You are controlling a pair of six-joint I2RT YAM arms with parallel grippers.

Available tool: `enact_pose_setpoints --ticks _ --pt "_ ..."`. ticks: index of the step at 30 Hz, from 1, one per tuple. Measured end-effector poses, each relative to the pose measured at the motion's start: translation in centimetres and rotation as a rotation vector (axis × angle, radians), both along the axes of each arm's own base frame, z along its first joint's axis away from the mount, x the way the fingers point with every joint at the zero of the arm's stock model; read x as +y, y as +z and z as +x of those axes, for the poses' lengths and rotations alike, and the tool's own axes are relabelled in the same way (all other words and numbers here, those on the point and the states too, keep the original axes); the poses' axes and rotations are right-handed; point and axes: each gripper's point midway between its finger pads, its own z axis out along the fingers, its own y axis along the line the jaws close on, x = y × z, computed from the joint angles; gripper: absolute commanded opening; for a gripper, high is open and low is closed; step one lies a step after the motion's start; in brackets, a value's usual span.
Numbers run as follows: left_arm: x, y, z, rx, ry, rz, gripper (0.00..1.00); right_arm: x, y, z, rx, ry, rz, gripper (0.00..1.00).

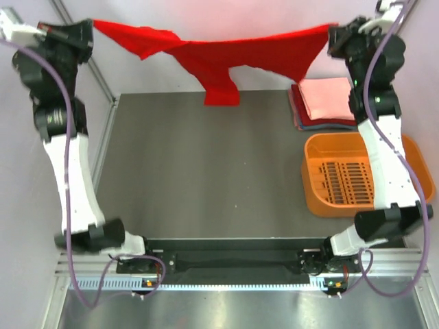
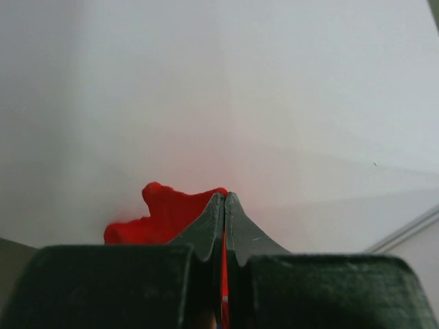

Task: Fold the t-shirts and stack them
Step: Flatten the tshirt out

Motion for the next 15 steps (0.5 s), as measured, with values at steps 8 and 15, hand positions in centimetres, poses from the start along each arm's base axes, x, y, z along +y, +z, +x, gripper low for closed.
enact_pose_setpoints --ticks 8,15 --pt "-1.3 -4.9 -13.1 0.006 0.114 0.074 0.0 2.8 -14.2 -4.9 0.223 0.145 0.024 0.0" --pt "2.2 -25.5 -14.1 0.536 0.313 0.04 0.0 7.2 -32.0 -10.9 0.588 0.243 -0.038 0.0"
